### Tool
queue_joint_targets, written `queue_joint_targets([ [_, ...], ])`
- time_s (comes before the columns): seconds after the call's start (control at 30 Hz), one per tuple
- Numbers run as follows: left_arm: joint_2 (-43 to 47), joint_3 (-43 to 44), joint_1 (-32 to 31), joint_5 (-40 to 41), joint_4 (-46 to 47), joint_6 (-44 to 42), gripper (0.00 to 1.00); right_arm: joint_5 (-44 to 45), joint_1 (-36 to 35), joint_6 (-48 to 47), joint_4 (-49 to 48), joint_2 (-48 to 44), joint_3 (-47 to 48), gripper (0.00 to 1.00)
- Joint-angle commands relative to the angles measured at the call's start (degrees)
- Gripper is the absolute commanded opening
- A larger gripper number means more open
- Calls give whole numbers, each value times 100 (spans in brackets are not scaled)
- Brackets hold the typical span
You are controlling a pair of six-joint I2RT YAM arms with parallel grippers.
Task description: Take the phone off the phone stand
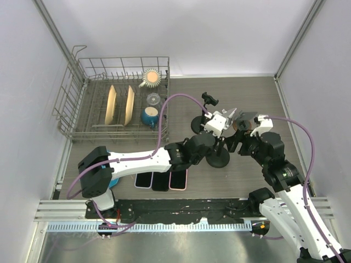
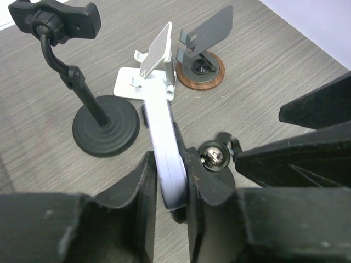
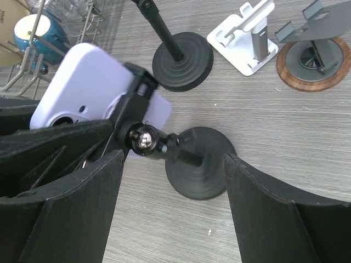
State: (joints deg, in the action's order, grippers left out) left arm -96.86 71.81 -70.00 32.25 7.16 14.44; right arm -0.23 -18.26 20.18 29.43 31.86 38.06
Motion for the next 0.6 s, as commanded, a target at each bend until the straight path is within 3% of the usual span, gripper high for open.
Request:
queue_joint_targets([
  [0.0,202,105,12,-175,392,-213,19,-416,7,-23,-385,-22,-62,78],
  [0.17,465,-53,126,-667,339,-283,0,-732,7,-120,-561,-22,-141,79],
  [0.3,642,-158,197,-913,286,-362,0,-1188,7,-216,-745,5,-281,78],
  [0.57,888,-299,258,-1440,172,-450,0,-1278,16,-287,-1036,180,-484,73],
])
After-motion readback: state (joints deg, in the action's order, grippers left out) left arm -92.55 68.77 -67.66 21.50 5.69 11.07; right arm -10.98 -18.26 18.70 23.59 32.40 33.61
